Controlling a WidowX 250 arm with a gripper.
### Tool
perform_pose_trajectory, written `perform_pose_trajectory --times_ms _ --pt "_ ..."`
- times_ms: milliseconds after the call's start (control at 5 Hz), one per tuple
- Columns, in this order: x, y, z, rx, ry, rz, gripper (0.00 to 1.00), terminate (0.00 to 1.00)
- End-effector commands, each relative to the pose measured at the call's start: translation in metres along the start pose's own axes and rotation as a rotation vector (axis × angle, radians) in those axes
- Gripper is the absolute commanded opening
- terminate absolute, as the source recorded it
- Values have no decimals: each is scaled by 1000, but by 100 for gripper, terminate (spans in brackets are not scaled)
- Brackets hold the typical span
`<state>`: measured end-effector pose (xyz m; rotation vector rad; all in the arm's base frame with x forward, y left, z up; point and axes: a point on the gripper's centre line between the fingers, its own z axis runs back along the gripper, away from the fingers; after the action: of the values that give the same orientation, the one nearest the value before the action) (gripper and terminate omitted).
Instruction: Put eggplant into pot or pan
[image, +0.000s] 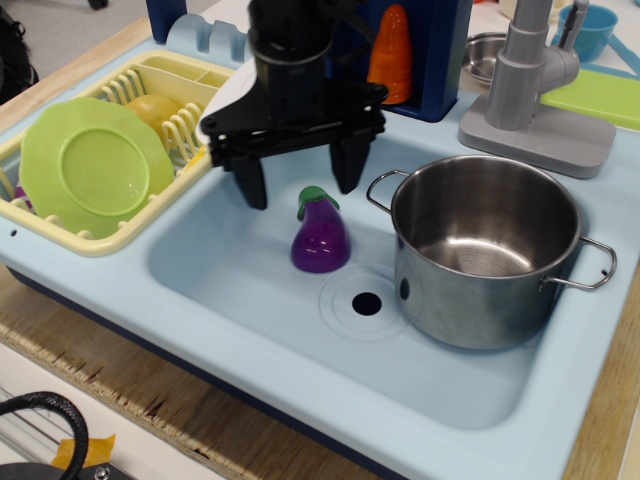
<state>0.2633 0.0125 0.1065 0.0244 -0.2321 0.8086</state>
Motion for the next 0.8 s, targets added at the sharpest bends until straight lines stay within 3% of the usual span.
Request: perform_pose_trajectory --times_ms 0,600 --pt "3 -9 -12 -24 36 47 100 0" --pt "-3 -13 -43 -27 121 57 100 0"
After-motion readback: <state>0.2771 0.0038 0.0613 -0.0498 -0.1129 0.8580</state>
